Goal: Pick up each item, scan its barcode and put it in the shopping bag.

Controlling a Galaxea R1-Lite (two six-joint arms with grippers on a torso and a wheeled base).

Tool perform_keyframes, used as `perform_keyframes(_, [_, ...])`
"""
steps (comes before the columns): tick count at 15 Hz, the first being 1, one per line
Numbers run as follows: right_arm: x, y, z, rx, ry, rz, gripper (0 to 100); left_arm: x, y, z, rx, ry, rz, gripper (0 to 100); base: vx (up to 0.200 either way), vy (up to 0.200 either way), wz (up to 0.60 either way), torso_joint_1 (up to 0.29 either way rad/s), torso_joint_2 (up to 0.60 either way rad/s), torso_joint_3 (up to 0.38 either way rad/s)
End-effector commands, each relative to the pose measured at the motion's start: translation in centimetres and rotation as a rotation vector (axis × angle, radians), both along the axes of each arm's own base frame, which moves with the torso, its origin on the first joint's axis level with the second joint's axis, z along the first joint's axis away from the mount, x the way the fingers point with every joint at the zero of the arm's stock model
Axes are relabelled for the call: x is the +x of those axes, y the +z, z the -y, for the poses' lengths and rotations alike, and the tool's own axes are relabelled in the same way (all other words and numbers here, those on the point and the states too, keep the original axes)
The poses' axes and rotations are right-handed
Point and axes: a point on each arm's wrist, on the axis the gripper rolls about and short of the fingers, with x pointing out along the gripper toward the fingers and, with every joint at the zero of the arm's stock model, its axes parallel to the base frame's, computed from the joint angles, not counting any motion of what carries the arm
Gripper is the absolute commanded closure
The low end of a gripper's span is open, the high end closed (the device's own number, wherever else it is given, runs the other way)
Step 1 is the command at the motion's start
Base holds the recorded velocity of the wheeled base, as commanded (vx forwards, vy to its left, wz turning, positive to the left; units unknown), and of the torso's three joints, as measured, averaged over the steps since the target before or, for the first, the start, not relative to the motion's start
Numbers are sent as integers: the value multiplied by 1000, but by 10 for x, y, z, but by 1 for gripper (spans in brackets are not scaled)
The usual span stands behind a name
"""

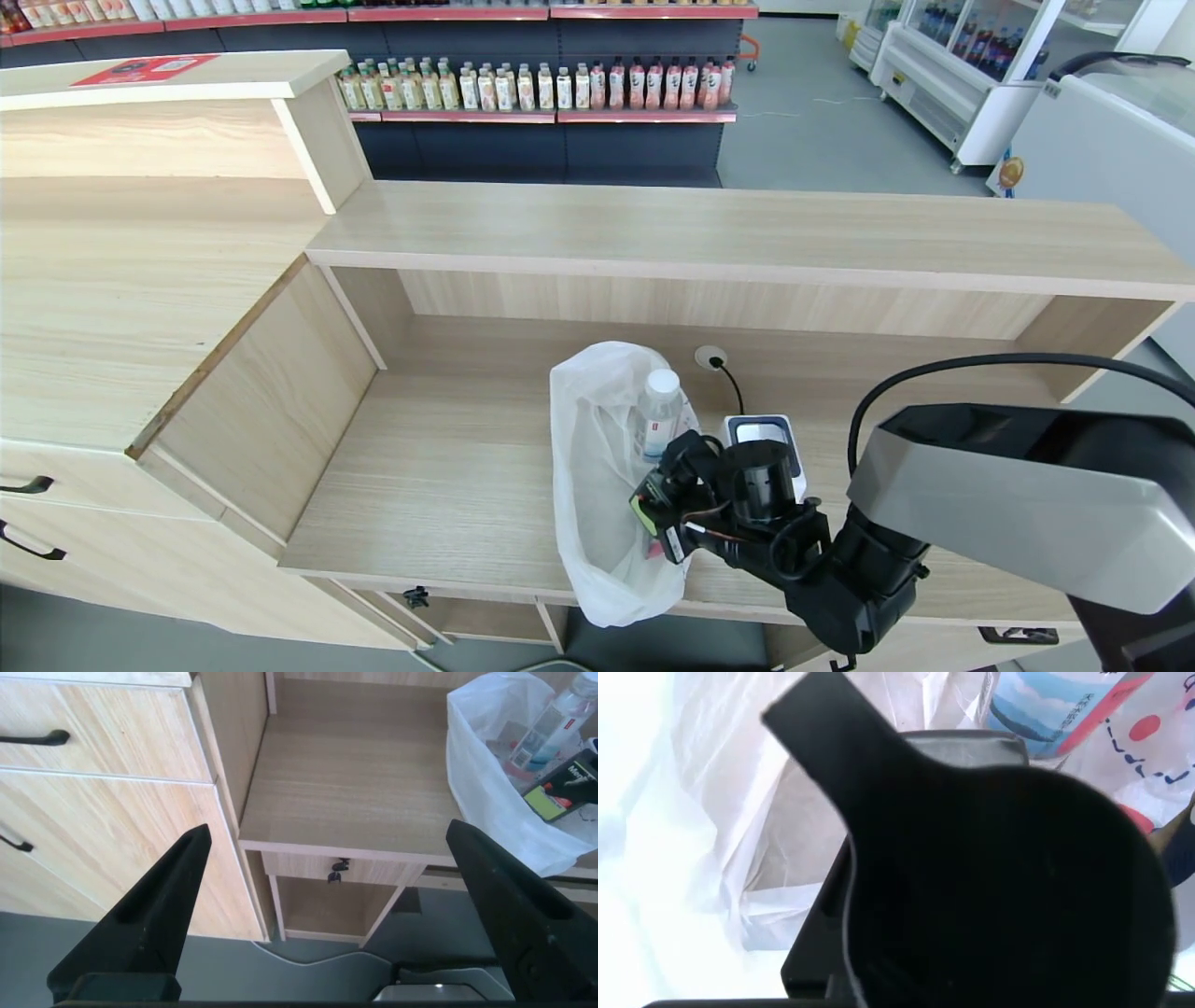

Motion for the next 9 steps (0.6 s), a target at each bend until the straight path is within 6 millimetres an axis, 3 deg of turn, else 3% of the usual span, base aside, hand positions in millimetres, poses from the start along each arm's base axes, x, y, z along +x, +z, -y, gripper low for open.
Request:
perform_keyframes(1, [3, -2, -2, 3, 1, 4, 100, 0, 0, 0, 0, 0, 0, 0, 0, 0, 0, 0, 0, 0])
perform_keyframes(9, [7, -9, -11, 6, 13, 9, 100, 0, 0, 0, 0, 0, 0, 0, 0, 0, 0, 0, 0, 0])
